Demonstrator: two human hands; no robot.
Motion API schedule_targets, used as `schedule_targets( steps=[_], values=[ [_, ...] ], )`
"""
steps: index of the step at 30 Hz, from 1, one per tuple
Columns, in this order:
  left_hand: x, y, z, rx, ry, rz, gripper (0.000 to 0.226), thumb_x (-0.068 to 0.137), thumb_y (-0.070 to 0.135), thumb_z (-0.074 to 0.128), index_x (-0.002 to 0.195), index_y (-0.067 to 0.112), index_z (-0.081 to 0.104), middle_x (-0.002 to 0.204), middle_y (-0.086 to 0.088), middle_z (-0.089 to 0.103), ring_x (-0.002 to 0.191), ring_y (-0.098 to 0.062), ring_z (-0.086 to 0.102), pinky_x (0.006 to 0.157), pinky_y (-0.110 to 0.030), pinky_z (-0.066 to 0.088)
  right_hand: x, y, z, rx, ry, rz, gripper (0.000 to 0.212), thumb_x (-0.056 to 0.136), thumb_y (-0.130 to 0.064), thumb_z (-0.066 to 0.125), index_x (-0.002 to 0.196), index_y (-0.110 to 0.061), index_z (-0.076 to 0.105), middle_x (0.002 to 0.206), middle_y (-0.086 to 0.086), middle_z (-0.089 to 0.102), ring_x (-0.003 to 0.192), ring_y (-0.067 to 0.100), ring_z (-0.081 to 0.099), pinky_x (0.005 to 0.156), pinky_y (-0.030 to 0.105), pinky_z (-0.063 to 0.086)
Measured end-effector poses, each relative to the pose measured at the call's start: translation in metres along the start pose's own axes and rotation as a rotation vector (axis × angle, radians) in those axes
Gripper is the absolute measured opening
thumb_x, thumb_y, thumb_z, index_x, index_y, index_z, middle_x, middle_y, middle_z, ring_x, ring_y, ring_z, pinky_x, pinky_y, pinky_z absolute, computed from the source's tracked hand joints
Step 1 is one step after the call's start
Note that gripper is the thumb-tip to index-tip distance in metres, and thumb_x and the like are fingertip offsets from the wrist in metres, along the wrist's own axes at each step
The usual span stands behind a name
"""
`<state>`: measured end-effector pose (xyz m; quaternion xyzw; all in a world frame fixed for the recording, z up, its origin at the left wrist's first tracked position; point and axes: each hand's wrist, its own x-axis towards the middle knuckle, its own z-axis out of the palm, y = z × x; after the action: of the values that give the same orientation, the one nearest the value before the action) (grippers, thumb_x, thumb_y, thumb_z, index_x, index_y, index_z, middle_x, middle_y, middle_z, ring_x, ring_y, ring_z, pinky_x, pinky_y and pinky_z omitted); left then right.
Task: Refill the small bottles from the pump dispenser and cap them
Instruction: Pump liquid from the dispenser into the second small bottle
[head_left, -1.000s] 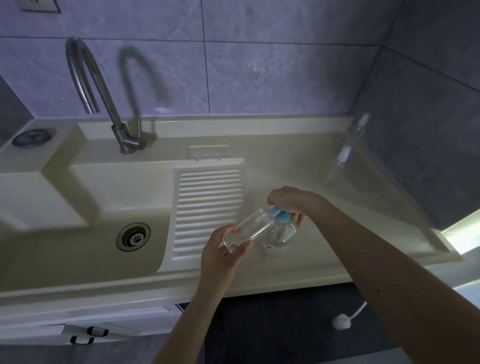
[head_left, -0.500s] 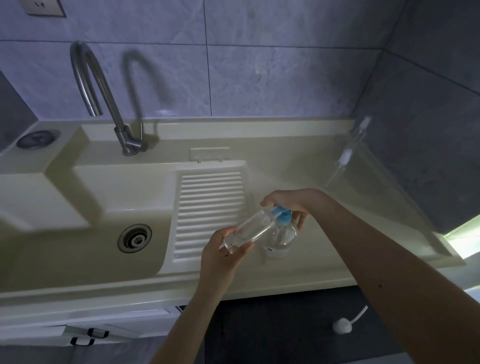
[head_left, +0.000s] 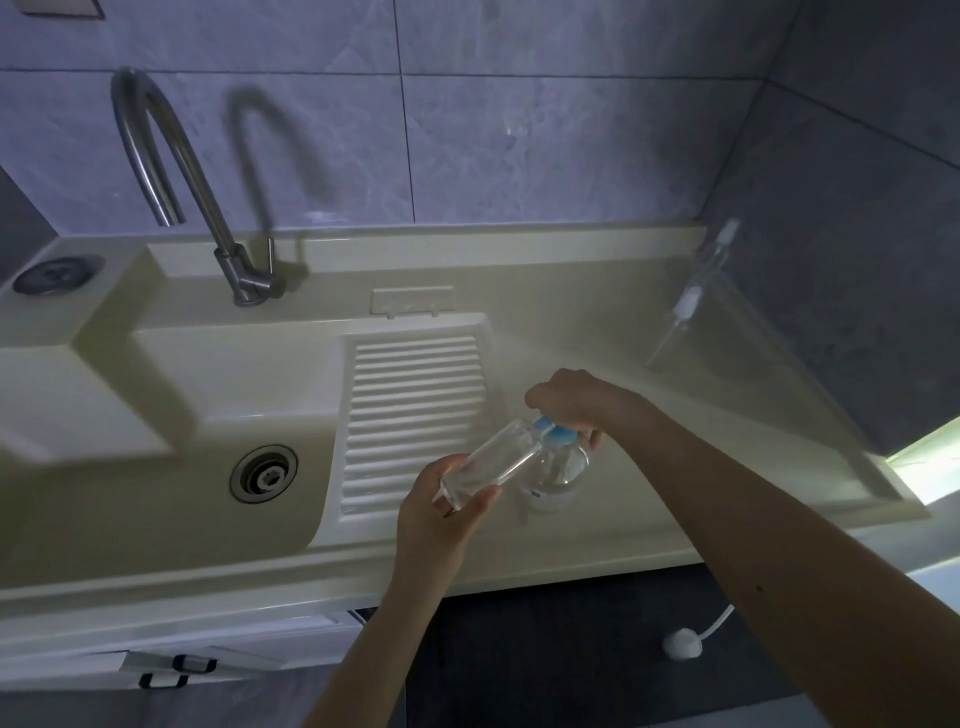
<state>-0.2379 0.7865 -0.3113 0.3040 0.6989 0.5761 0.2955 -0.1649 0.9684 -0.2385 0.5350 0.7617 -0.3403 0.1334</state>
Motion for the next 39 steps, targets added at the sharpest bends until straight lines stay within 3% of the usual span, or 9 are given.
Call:
schedule_targets(
  steps=[5, 8, 13, 18, 24, 28, 31, 34, 39],
  values=[
    [0.000, 0.002, 0.000, 0.008, -0.007, -0.002, 0.031, 0.078, 0.012, 0.075, 0.106, 0.015, 0.063, 0.094, 0.005, 0.067, 0.069, 0.004, 0.063, 0.056, -0.008, 0.045, 0.001, 0.000, -0.001, 0.003, -0.032, 0.024, 0.029, 0.089, -0.032, 0.044, 0.096, -0.008, 0.059, 0.101, 0.017, 0.060, 0.080, 0.039, 0.065, 0.078, 0.044, 0.057],
    [0.001, 0.004, -0.001, -0.006, -0.006, -0.005, 0.031, 0.077, 0.013, 0.076, 0.105, 0.016, 0.063, 0.093, 0.005, 0.068, 0.071, 0.003, 0.064, 0.056, -0.008, 0.046, 0.001, -0.003, -0.006, 0.031, -0.136, 0.072, 0.047, 0.094, -0.041, 0.043, 0.123, -0.005, 0.053, 0.121, 0.019, 0.056, 0.103, 0.043, 0.061, 0.085, 0.048, 0.054],
    [0.004, 0.007, -0.002, -0.028, -0.006, -0.013, 0.033, 0.077, 0.011, 0.076, 0.107, 0.014, 0.064, 0.094, 0.004, 0.069, 0.070, 0.000, 0.066, 0.057, -0.011, 0.048, -0.001, -0.003, -0.015, 0.191, -0.326, 0.158, 0.058, 0.091, -0.063, 0.039, 0.115, -0.014, 0.057, 0.144, 0.019, 0.043, 0.128, 0.045, 0.044, 0.106, 0.056, 0.037],
    [0.001, 0.007, -0.001, -0.033, 0.003, -0.005, 0.031, 0.077, 0.011, 0.076, 0.105, 0.015, 0.064, 0.093, 0.004, 0.068, 0.067, 0.003, 0.064, 0.055, -0.009, 0.045, -0.004, -0.003, -0.009, 0.116, -0.187, 0.112, 0.057, 0.093, -0.052, 0.043, 0.132, -0.011, 0.048, 0.134, 0.019, 0.049, 0.111, 0.043, 0.056, 0.089, 0.048, 0.050],
    [0.001, 0.001, -0.001, -0.023, 0.009, -0.032, 0.032, 0.076, 0.013, 0.077, 0.106, 0.016, 0.064, 0.091, 0.008, 0.069, 0.069, 0.000, 0.065, 0.058, -0.012, 0.048, -0.010, -0.001, 0.000, 0.053, 0.058, 0.024, 0.025, 0.091, -0.028, 0.042, 0.084, -0.008, 0.056, 0.100, 0.012, 0.058, 0.078, 0.026, 0.057, 0.073, 0.032, 0.049],
    [0.001, 0.000, -0.001, -0.016, 0.011, -0.032, 0.031, 0.078, 0.012, 0.075, 0.106, 0.017, 0.064, 0.092, 0.008, 0.068, 0.069, 0.001, 0.065, 0.058, -0.012, 0.048, -0.014, -0.006, 0.000, 0.010, 0.046, 0.023, 0.028, 0.095, -0.018, 0.042, 0.109, 0.000, 0.058, 0.105, 0.015, 0.054, 0.085, 0.027, 0.056, 0.079, 0.034, 0.049],
    [0.000, 0.004, 0.000, -0.012, 0.019, -0.015, 0.030, 0.077, 0.011, 0.076, 0.104, 0.017, 0.064, 0.092, 0.008, 0.067, 0.070, 0.005, 0.063, 0.057, -0.008, 0.045, -0.012, -0.004, -0.001, 0.045, 0.027, 0.028, 0.028, 0.091, -0.026, 0.041, 0.104, -0.007, 0.058, 0.103, 0.013, 0.057, 0.073, 0.027, 0.059, 0.072, 0.038, 0.054],
    [-0.003, 0.008, 0.001, -0.029, 0.033, -0.012, 0.031, 0.076, 0.008, 0.076, 0.104, 0.014, 0.064, 0.090, 0.010, 0.066, 0.069, 0.009, 0.062, 0.056, -0.006, 0.044, -0.015, -0.006, -0.005, 0.095, -0.066, 0.069, 0.039, 0.092, -0.036, 0.044, 0.116, -0.008, 0.056, 0.115, 0.016, 0.057, 0.091, 0.038, 0.063, 0.078, 0.043, 0.055],
    [-0.002, 0.015, 0.001, -0.053, 0.045, 0.006, 0.030, 0.076, 0.008, 0.076, 0.102, 0.015, 0.064, 0.086, 0.013, 0.065, 0.068, 0.011, 0.062, 0.056, -0.005, 0.043, -0.017, -0.007, -0.017, 0.207, -0.215, 0.128, 0.048, 0.092, -0.052, 0.046, 0.113, -0.010, 0.055, 0.109, 0.010, 0.053, 0.113, 0.037, 0.054, 0.099, 0.051, 0.043]
  ],
)
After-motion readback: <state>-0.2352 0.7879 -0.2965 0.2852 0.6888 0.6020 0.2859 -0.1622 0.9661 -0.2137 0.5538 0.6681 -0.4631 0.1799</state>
